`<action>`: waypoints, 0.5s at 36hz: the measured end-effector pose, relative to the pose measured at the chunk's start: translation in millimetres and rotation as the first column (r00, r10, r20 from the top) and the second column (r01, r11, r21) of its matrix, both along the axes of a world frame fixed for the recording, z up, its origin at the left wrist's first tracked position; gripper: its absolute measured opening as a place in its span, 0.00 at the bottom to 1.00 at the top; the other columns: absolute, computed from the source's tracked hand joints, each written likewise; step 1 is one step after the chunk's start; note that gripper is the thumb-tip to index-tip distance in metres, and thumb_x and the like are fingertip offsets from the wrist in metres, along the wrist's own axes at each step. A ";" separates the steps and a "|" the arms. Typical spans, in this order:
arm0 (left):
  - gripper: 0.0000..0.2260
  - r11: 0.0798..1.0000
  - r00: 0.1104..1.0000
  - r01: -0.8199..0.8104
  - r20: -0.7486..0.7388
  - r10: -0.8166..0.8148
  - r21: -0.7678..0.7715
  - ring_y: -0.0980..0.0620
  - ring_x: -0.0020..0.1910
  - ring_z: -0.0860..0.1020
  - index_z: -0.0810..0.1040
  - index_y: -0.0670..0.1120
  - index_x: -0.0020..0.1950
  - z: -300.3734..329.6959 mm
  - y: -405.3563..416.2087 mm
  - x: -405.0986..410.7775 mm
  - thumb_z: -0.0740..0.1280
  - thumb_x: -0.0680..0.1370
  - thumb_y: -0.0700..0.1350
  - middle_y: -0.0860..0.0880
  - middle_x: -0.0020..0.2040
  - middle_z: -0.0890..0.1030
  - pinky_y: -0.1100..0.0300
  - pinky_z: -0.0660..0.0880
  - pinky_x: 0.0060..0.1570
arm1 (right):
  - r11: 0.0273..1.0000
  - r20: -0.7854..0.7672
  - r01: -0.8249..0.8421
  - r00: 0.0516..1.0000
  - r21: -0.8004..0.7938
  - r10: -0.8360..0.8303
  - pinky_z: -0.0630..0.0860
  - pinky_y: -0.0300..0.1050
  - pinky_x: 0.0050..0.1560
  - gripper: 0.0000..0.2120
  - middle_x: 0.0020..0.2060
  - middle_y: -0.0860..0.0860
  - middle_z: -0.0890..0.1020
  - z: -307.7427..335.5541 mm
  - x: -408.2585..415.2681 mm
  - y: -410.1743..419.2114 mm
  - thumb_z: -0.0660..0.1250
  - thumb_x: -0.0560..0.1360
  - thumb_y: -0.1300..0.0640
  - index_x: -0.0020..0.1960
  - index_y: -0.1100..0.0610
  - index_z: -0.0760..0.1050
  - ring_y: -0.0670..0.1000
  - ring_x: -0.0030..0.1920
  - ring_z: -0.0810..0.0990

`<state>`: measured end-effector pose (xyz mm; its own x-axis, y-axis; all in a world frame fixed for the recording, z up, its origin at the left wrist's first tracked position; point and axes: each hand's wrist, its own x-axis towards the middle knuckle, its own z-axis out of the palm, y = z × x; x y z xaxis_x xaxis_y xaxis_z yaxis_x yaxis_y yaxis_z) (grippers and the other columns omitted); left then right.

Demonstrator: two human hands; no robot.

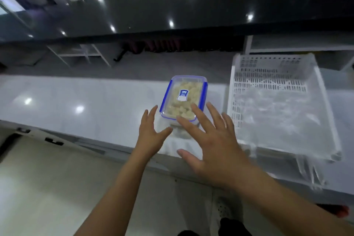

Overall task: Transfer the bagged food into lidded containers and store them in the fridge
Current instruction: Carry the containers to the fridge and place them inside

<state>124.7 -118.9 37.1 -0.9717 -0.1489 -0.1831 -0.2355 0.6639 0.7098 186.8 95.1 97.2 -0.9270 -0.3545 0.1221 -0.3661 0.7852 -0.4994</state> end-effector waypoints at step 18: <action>0.28 0.840 0.948 0.009 0.263 -0.180 0.543 0.47 0.54 0.83 0.71 0.57 0.74 -23.2 -31.9 -144.0 0.75 0.76 0.44 0.48 0.62 0.81 0.53 0.84 0.41 | 0.924 0.418 0.295 0.828 0.243 -0.374 0.49 0.67 0.76 0.36 0.82 0.48 0.44 -69.6 -128.9 -47.1 0.59 0.78 0.37 0.79 0.37 0.44 0.59 0.80 0.43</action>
<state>-19.2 -150.8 13.9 -0.8642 0.1439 -0.4821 -0.4432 0.2361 0.8648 57.9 48.0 27.6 -0.9302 0.0094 -0.3670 0.1669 0.9013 -0.3998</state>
